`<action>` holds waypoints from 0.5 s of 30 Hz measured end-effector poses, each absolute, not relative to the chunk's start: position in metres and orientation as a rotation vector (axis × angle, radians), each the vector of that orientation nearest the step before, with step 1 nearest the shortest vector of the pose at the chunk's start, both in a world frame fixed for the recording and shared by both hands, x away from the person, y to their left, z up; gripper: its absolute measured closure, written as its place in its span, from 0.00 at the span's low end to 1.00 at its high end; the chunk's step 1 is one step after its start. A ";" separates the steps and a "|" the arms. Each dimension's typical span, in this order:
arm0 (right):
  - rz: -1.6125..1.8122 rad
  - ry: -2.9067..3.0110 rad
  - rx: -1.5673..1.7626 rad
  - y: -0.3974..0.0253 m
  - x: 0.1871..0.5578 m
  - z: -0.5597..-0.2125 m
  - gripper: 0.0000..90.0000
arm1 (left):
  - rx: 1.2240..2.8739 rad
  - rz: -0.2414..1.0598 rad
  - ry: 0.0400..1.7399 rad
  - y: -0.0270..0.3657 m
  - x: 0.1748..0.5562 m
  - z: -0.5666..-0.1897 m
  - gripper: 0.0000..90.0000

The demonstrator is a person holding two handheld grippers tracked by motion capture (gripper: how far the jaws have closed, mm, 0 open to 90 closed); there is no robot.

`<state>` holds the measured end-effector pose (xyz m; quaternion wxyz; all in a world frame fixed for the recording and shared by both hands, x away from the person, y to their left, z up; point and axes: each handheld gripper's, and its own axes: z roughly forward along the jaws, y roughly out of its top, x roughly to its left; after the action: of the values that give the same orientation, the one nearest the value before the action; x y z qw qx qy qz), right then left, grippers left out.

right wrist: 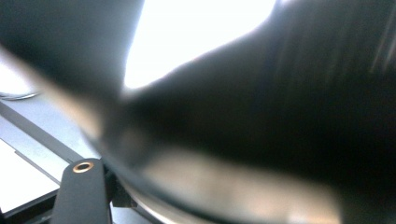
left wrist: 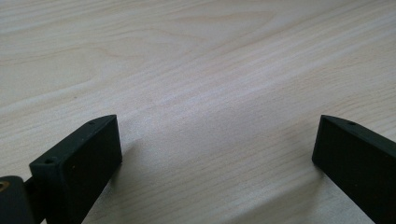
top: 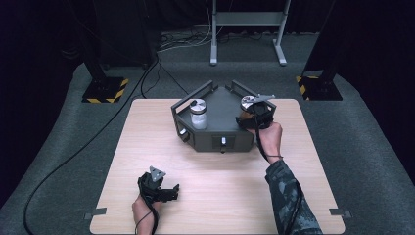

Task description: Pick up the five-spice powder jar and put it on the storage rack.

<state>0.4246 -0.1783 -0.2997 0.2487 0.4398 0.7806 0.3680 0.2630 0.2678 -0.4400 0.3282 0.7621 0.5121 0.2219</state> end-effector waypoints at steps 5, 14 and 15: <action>0.999 2.127 1.202 -0.178 0.425 -0.303 0.33 | 1.995 0.581 1.340 0.268 0.263 -0.440 0.01; 0.994 2.133 1.216 -0.179 0.427 -0.308 0.33 | 1.995 0.581 1.340 0.268 0.263 -0.440 0.02; 0.992 2.134 1.214 -0.179 0.428 -0.308 0.33 | 1.995 0.581 1.340 0.268 0.263 -0.440 0.01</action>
<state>0.4276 -0.1791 -0.3084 0.2443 0.4446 0.7815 0.3631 0.2629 0.2678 -0.4400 0.3284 0.7621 0.5120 0.2219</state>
